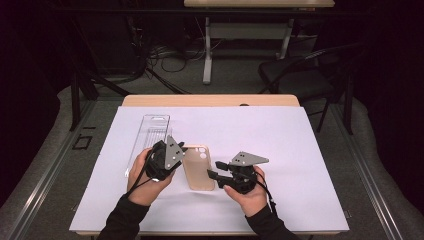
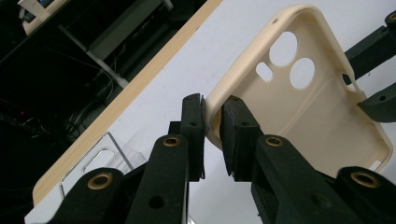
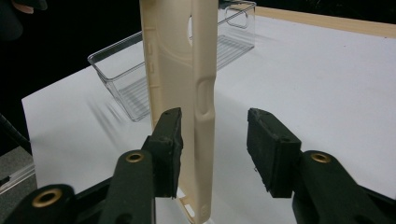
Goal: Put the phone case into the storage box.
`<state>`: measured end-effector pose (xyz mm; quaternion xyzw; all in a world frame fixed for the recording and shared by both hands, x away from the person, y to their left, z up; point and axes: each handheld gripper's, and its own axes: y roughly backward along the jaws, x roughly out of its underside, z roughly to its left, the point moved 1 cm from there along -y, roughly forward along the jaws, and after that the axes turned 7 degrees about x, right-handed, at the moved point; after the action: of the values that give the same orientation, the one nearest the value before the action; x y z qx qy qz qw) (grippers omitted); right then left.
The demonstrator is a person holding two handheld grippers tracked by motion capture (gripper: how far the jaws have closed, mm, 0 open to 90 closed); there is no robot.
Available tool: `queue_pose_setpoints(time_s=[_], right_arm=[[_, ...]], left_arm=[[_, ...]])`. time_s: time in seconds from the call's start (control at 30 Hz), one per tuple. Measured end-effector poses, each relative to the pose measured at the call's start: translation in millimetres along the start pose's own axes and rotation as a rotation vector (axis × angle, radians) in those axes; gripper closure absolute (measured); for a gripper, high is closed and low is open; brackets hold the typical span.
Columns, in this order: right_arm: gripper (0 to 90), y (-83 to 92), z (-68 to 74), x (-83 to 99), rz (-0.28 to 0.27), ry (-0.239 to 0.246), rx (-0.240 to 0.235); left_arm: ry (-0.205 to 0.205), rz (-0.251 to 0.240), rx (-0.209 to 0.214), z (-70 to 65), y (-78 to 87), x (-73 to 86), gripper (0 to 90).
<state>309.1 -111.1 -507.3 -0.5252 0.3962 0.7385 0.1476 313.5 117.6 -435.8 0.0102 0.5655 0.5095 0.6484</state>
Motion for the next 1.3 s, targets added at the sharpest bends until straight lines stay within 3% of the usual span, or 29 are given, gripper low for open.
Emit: queue_pose_setpoints(time_s=[0.4,0.73,1.3], right_arm=[[49.5,8.8,-1.7,-7.8,-0.039,0.037,0.016],[47.8,15.6,-5.2,-6.9,-0.053,0.105,0.015],[40.4,46.7,-33.7,8.6,-0.031,0.115,0.125]], left_arm=[[0.006,0.003,-0.005,7.4,4.1,2.6,79.9],[-0.002,0.004,-0.020,11.9,7.0,3.7,79.9],[0.002,0.018,0.003,18.2,3.3,-1.2,79.8]])
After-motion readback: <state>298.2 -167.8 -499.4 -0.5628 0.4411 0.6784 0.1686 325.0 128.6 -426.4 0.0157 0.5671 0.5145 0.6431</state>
